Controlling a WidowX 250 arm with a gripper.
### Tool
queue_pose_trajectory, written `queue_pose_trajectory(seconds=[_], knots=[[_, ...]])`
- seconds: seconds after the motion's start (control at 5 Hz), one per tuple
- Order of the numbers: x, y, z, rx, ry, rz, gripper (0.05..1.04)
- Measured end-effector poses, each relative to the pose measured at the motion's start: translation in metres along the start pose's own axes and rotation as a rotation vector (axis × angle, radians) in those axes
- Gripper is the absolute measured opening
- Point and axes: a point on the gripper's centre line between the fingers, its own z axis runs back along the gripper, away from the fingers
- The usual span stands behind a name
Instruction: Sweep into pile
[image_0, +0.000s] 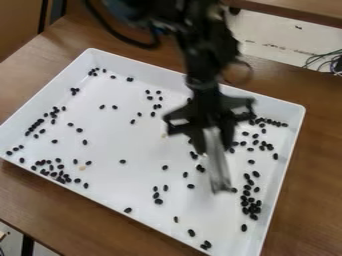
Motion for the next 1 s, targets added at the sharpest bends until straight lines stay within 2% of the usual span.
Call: queue_pose_trajectory(seconds=[0.2, 0.6, 0.8, 1.0], knots=[[-0.013, -0.035, -0.029, 0.001, 0.037, -0.150, 0.354], [-0.011, -0.046, -0.045, -0.003, 0.055, -0.238, 0.354], [0.010, -0.032, -0.046, 0.014, 0.013, -0.250, 0.353], [0.032, -0.004, -0.045, 0.055, -0.055, -0.249, 0.353]])
